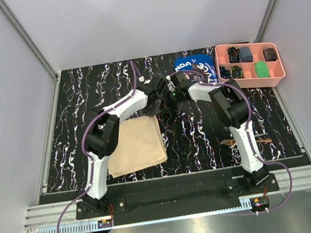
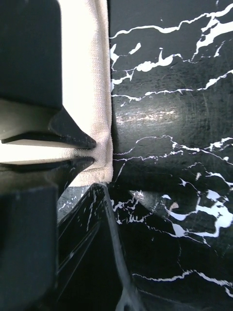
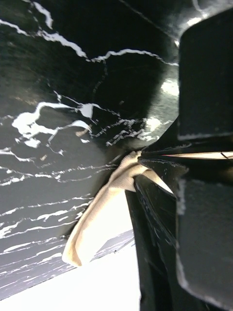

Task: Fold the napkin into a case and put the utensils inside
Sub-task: Smooth out the lower triangle-folded napkin at the center of the board.

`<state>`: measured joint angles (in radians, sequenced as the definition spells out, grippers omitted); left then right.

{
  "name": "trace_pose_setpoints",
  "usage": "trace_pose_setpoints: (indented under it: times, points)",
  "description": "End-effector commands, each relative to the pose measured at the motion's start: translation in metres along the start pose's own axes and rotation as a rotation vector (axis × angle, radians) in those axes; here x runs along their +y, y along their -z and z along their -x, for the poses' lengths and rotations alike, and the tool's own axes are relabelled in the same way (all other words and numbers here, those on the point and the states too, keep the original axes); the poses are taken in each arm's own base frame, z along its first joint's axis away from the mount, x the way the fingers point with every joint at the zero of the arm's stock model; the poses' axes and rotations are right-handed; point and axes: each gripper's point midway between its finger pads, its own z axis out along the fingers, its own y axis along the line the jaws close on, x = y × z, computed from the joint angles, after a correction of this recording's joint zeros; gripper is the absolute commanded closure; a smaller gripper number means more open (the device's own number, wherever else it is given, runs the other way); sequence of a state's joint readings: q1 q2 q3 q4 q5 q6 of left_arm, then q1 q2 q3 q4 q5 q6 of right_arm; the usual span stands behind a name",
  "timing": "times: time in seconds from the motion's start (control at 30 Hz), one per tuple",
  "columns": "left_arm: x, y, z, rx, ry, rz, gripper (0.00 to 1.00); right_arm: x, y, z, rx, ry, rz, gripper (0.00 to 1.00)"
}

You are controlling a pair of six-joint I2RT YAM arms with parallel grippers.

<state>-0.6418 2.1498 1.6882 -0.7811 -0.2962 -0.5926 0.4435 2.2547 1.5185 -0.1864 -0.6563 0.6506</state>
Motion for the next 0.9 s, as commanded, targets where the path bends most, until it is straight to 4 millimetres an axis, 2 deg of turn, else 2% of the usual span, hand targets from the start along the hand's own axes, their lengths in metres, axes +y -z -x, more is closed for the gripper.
trace_pose_setpoints:
  times: [0.0,0.4,0.67,0.87]
  points:
    - [0.0,0.019,0.028,-0.106,0.032,-0.029,0.89,0.022,-0.002,0.011,-0.01,0.026,0.07,1.0]
    - [-0.003,0.028,0.028,-0.108,0.042,-0.06,0.94,0.027,0.001,0.01,-0.017,0.036,0.077,1.0]
    - [-0.005,0.037,0.028,-0.11,0.052,-0.084,0.96,0.008,-0.02,0.003,0.013,0.007,0.048,1.0]
    - [-0.009,0.045,0.028,-0.112,0.065,-0.116,0.96,0.001,-0.025,0.003,0.019,-0.004,0.014,1.0]
